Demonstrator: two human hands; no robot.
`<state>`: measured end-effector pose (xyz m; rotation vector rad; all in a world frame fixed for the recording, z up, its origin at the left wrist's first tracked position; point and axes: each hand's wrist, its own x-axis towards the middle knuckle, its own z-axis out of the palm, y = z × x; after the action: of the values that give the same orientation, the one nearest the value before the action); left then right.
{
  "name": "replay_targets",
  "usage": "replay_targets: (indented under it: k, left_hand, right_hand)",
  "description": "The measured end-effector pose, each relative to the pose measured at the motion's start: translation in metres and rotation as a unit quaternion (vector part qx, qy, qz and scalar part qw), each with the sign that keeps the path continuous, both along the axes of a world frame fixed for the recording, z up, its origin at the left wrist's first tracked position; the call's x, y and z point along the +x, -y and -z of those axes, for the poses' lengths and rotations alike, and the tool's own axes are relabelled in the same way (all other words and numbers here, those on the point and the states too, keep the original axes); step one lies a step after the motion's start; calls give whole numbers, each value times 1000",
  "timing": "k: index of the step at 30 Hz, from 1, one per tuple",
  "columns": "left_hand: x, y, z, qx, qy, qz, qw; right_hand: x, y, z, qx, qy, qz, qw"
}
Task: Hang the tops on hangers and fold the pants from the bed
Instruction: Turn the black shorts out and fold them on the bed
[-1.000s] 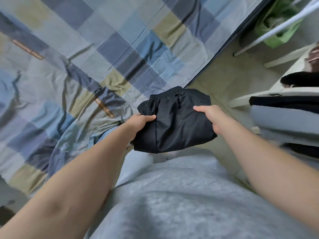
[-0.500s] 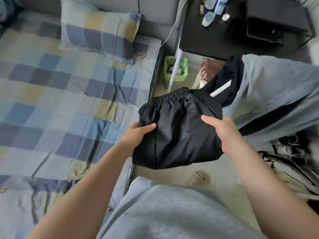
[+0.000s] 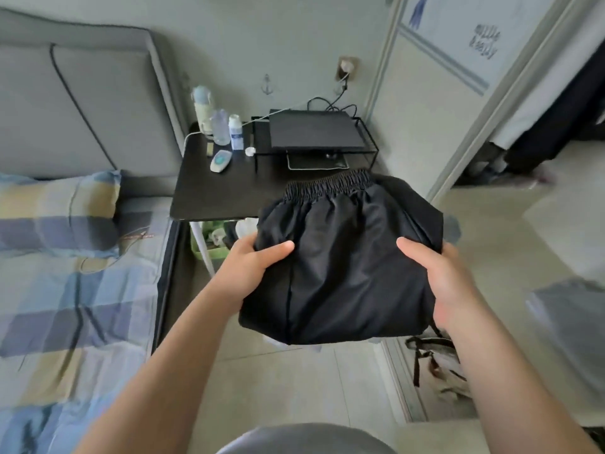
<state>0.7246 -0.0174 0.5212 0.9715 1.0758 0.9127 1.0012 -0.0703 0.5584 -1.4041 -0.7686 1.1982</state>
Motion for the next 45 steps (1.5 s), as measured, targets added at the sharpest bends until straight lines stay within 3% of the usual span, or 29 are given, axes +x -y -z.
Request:
replay_targets:
  k: [6,14,26,34,37,45]
  left_hand:
    - [135,-59,-12,19,-3,105,994]
    - [300,-138,-1,-1,-19,264,964]
    - [556,-220,47,-21,-113,538,835]
    - [703,-194,118,26,-138,617,775]
    - [753,-175,143,82,-145,634,755]
    - [868,-130,212,226,-161,633,723]
  right_hand:
    - [115,-1,-6,-4,14,122,992]
    - [228,-4,23,-35,-43,277,959]
    - [347,-9,80,-95,-115,542,827]
    - [439,8,138,-134,-104,639,751]
    - [478,16,160,-158,-71,663,728]
    - [573,42,221,-265,149,679,668]
